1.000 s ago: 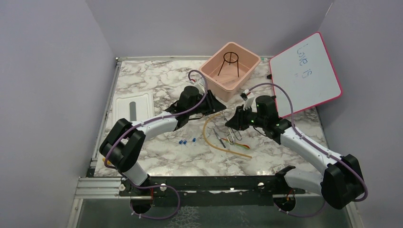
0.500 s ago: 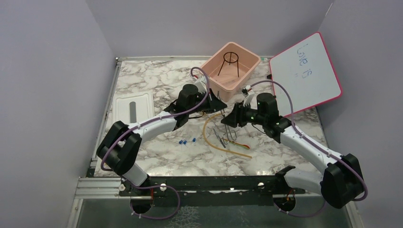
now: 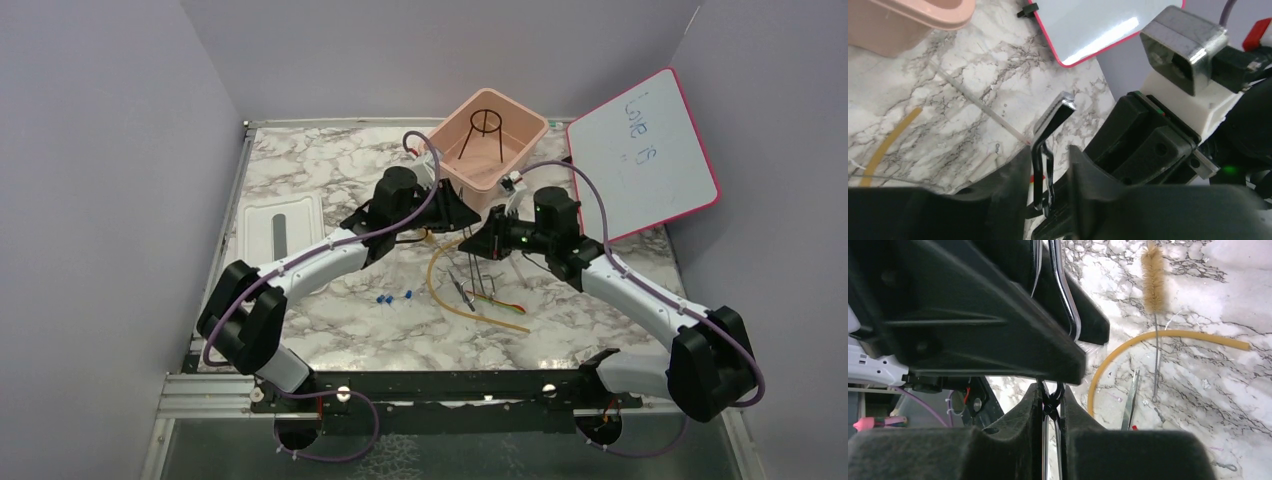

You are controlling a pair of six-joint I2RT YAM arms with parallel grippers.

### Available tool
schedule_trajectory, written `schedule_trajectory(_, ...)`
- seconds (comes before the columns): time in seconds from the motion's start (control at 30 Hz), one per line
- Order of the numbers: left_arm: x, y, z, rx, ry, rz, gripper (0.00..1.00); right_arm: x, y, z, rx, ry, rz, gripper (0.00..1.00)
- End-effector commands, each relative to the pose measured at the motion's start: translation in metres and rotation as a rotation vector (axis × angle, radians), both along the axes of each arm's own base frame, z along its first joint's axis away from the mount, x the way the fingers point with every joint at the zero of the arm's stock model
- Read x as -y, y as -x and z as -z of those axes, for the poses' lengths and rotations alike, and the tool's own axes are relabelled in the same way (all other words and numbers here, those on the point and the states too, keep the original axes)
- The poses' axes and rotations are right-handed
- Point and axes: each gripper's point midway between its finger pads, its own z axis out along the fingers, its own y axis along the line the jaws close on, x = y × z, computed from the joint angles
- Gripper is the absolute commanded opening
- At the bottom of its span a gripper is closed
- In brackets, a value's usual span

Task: Organize the chemistry lab equipment

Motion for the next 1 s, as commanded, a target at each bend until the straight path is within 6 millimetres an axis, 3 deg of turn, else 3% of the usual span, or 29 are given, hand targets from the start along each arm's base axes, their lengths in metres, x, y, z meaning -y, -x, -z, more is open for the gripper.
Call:
schedule_trajectory(0.0, -0.012, -0.010, -0.042, 0.117, -0.045, -0.068, 0.50, -0.005, -0.010, -0.036, 0.065, -0.072, 0.039, 0.06)
schedule_trajectory(0.1, -0.033, -0.024, -0.050, 0.124, -0.129, -0.188, 0.75, -0.001, -0.025, -0.049, 0.070, -0.097, 0.131, 0.03)
schedule_trajectory(0.13, -0.041, -0.027, -0.054, 0.128, -0.162, -0.221, 0.78, -0.001, -0.031, -0.054, 0.072, -0.102, 0.161, 0.01)
schedule_trajectory(0.33, -0.105, -0.041, -0.096, 0.251, -0.307, -0.427, 0.83, 0.012, -0.083, -0.094, 0.102, -0.123, 0.405, 0.01)
schedule_trajectory(0.5, -0.156, -0.024, -0.121, 0.391, -0.392, -0.532, 0.87, 0.036, -0.140, -0.128, 0.121, -0.112, 0.700, 0.01)
schedule_trajectory(0.6, -0.182, -0.013, -0.124, 0.432, -0.424, -0.601, 0.89, 0.054, -0.173, -0.134, 0.121, -0.058, 0.881, 0.01)
schedule_trajectory(0.83, -0.206, 0.000, -0.110, 0.479, -0.447, -0.659, 0.90, 0.077, -0.231, -0.149, 0.174, 0.015, 1.120, 0.01)
schedule_trajectory(0.97, -0.209, 0.000, -0.103, 0.493, -0.452, -0.667, 0.90, 0.087, -0.252, -0.139, 0.150, 0.037, 1.164, 0.01)
